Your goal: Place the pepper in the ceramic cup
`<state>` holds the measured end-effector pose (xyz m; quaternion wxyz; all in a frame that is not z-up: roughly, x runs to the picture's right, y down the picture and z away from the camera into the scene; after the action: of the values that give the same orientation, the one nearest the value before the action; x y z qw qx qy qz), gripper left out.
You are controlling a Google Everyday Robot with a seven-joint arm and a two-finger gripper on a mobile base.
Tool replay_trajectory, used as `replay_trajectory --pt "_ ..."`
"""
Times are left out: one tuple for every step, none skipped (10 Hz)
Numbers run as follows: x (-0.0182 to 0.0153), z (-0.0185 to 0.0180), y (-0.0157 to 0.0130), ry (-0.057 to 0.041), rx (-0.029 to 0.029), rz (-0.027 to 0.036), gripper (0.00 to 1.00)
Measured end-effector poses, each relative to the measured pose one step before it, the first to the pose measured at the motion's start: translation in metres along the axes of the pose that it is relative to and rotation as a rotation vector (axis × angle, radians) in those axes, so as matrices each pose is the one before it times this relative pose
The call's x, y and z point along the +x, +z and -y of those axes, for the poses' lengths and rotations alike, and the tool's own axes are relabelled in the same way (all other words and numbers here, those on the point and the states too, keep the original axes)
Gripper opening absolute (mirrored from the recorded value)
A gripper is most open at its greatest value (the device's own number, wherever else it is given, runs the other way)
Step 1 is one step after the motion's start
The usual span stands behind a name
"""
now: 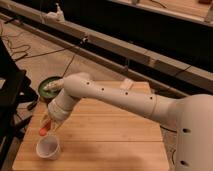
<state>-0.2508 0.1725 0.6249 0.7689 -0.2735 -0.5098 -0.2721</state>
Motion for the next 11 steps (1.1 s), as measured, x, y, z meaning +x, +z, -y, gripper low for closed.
replay_trajectory --pt "-0.00726 -0.01312 0.01058 0.01424 -0.01601 0.0155 0.0" --pt "-0.00379 -0.01213 0.00954 0.01334 -0.01546 0.00927 0.0" --pt "-0.0015 -0.00879 0.00719 0.01209 -0.01159 0.007 0.0" --pt "0.00106 -0.01095 0.00978 0.02277 -0.01391 0.0112 0.0" --pt "0.00289 -0.00715 0.00672 0.01845 -0.00951 0.00575 0.0" --pt "0.00436 -0.00358 0.0048 0.01429 -0.00661 -0.00119 0.0" --pt "0.00326 -0.0002 0.00219 0.00656 -0.00264 -0.00458 0.0" --pt "0.00408 0.00045 0.00189 0.00489 -0.00378 -0.00847 0.0" --pt "0.00499 0.00166 -0.0006 0.00328 -0.00144 -0.01633 0.0" --pt "0.00277 0.00133 -0.00062 -0.00006 -0.00124 -0.0111 0.0" --pt "0.0016 0.00305 -0.00175 -0.00298 0.0007 -0.01324 0.0"
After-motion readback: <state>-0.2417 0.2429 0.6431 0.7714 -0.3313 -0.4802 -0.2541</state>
